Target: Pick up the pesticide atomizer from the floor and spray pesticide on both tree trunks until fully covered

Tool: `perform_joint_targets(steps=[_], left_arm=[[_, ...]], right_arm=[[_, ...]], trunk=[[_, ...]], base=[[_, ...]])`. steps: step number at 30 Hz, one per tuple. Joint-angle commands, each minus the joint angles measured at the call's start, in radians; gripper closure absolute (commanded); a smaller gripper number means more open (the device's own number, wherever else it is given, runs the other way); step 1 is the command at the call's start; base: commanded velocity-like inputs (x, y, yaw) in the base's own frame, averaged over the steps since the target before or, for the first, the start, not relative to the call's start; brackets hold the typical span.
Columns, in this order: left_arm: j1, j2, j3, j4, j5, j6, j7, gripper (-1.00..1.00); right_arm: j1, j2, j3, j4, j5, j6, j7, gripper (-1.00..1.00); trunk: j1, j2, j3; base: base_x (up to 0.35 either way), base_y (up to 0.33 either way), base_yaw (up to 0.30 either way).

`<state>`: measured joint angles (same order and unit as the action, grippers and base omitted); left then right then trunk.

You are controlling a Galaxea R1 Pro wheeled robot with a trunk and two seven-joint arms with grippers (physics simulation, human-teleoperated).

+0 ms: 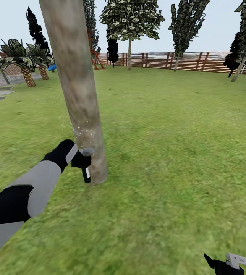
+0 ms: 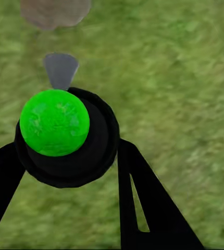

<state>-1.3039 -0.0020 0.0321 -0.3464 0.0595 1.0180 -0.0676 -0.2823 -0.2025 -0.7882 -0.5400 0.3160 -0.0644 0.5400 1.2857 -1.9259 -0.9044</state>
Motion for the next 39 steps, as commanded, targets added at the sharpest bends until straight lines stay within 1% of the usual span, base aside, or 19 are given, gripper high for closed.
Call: perform_joint_targets(steps=[1,3,7,10,12,13,16,18,20,22,24,26,27,30,32,33,35,36,39], left_arm=[[0.036,-0.002,0.000,-0.003,0.002,-0.003,-0.001,1.00],[0.060,-0.011,0.000,-0.005,0.002,-0.005,-0.001,1.00],[0.063,-0.021,-0.002,-0.024,0.002,-0.004,-0.001,1.00],[0.056,-0.022,-0.003,-0.089,0.002,0.001,0.003,1.00],[0.018,-0.022,-0.004,-0.112,0.001,0.005,0.004,1.00],[-0.019,-0.020,-0.004,-0.110,0.000,0.007,0.005,1.00],[-0.082,-0.022,-0.003,-0.106,-0.001,0.009,0.005,1.00],[-0.095,-0.020,-0.003,-0.106,-0.001,0.009,0.006,1.00],[-0.088,-0.019,-0.006,-0.106,-0.003,0.009,0.006,1.00],[-0.076,-0.017,-0.005,-0.106,-0.005,0.007,0.009,1.00],[-0.039,-0.017,-0.005,-0.108,-0.007,0.005,0.011,1.00],[0.032,-0.018,-0.002,-0.125,-0.003,-0.001,0.011,1.00],[0.055,-0.018,-0.002,-0.130,-0.002,-0.003,0.010,1.00],[0.112,-0.018,-0.001,-0.137,0.000,-0.008,0.005,1.00],[0.139,-0.015,0.000,-0.137,0.000,-0.015,0.003,1.00],[0.156,-0.012,0.001,-0.137,-0.001,-0.037,0.002,1.00],[0.191,-0.011,0.002,-0.137,-0.003,-0.107,0.007,1.00],[0.210,-0.009,0.003,-0.132,-0.008,-0.144,0.014,1.00],[0.252,-0.008,0.002,-0.122,-0.013,-0.172,0.022,1.00]], right_arm=[[0.000,0.000,0.001,0.000,0.000,0.000,0.000,-1.00],[0.000,0.000,0.001,0.000,0.000,0.000,0.000,-1.00],[0.000,0.000,0.000,0.000,0.000,0.000,0.000,-1.00],[0.000,0.000,0.000,0.000,0.000,0.000,0.000,-1.00],[0.000,0.000,0.000,0.000,0.000,0.000,0.000,-1.00],[0.000,0.000,0.000,0.000,0.000,0.000,0.000,-1.00],[0.000,0.000,0.000,0.000,0.000,0.000,0.000,-1.00],[0.000,0.000,0.000,0.000,0.000,0.000,0.000,-1.00],[0.000,0.000,0.000,0.000,0.000,0.000,0.000,-1.00],[0.000,0.000,0.000,0.000,0.000,0.000,0.000,-1.00],[0.000,0.000,0.000,0.000,0.000,0.000,0.000,-1.00],[0.000,0.000,0.000,0.000,0.000,0.000,-0.001,-1.00],[0.000,0.000,0.001,0.000,0.000,0.000,-0.001,-1.00],[0.000,0.000,0.000,0.000,0.000,0.000,-0.002,-1.00],[0.000,0.000,0.000,0.000,0.000,0.000,-0.002,-1.00],[0.000,0.000,0.000,0.000,0.000,0.000,-0.002,-1.00],[0.000,0.000,0.000,0.000,0.000,0.000,-0.003,-1.00],[0.000,0.000,0.000,0.000,0.000,0.000,-0.017,-1.00],[0.000,0.001,0.001,0.000,0.001,0.000,-0.073,-1.00]], trunk=[[0.000,0.000,0.000],[0.000,0.000,0.000],[0.000,0.000,0.000],[0.000,0.000,0.000],[0.000,0.000,0.000],[0.000,0.000,0.000],[0.000,0.000,0.000],[0.000,0.000,0.000],[0.000,0.000,0.000],[0.000,0.000,0.000],[0.000,0.000,0.000],[0.000,0.000,0.000],[0.000,0.000,0.000],[0.000,0.000,0.000],[0.000,0.000,0.000],[0.000,0.000,0.000],[0.000,0.000,0.000],[0.000,0.000,0.000],[0.000,0.000,0.000]], base=[[0.000,0.000,0.000],[0.000,0.000,0.000],[0.000,0.000,0.000],[0.000,0.000,0.000],[0.000,0.000,0.000],[0.000,0.000,0.000],[0.000,0.000,0.000],[0.000,0.000,0.000],[0.000,0.000,0.000],[0.000,0.000,0.000],[0.000,0.000,0.000],[0.000,0.000,0.000],[0.000,0.000,0.000],[0.000,0.000,0.000],[0.000,0.000,0.000],[0.000,0.000,0.000],[0.000,0.000,0.000],[0.000,0.000,0.000],[0.000,0.000,0.000]])
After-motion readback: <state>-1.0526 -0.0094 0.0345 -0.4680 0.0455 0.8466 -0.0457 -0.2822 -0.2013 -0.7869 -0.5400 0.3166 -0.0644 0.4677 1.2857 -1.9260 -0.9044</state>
